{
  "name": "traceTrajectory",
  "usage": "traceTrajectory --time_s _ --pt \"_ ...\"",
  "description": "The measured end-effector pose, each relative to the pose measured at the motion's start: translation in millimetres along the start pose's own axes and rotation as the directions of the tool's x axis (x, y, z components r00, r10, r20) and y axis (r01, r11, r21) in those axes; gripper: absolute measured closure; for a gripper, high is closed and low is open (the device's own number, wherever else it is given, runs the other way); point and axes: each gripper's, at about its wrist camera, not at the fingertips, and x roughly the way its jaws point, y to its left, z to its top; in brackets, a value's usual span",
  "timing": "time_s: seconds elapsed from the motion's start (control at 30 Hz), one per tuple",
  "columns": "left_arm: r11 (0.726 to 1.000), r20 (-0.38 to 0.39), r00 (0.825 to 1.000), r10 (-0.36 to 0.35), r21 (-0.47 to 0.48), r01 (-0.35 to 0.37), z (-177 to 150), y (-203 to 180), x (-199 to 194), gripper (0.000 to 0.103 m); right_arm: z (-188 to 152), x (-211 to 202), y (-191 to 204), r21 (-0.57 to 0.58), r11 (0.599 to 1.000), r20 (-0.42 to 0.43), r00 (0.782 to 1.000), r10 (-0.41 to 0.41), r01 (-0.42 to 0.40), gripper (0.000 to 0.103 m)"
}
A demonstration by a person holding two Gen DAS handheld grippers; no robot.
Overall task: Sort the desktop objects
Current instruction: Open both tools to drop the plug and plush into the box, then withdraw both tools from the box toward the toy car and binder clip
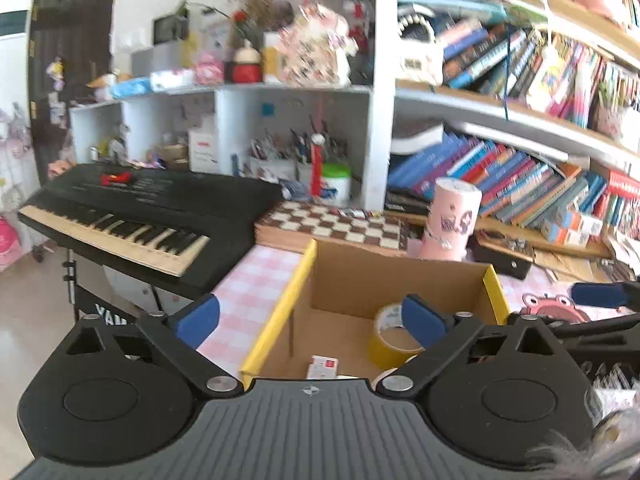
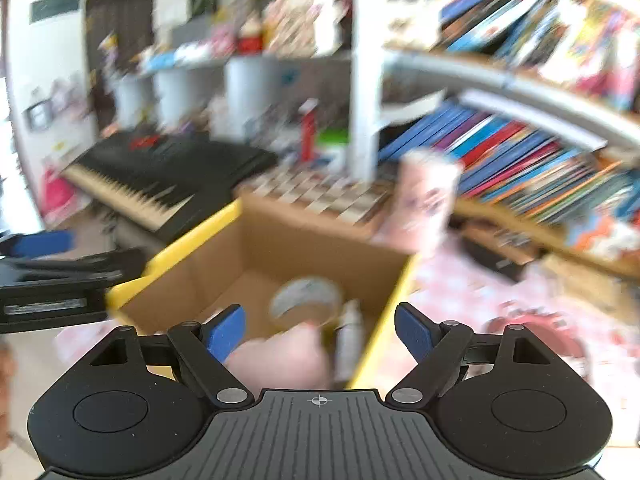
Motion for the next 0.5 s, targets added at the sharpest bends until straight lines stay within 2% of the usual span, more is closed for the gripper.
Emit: traceTrajectory --time_s 0.17,0.5 --pt "1.0 0.028 0.999 0.024 -0.005 -0.024 -12 11 -33 0.001 -13 -30 -2 0.054 0.996 0.069 0.995 -0.069 0.065 0.019" --pt "1.0 0.013 1.0 0.004 -0.002 -0.004 -41 22 -84 0.0 -51 -76 12 0.152 0.982 0.023 0.993 -0.118 0.113 0.019"
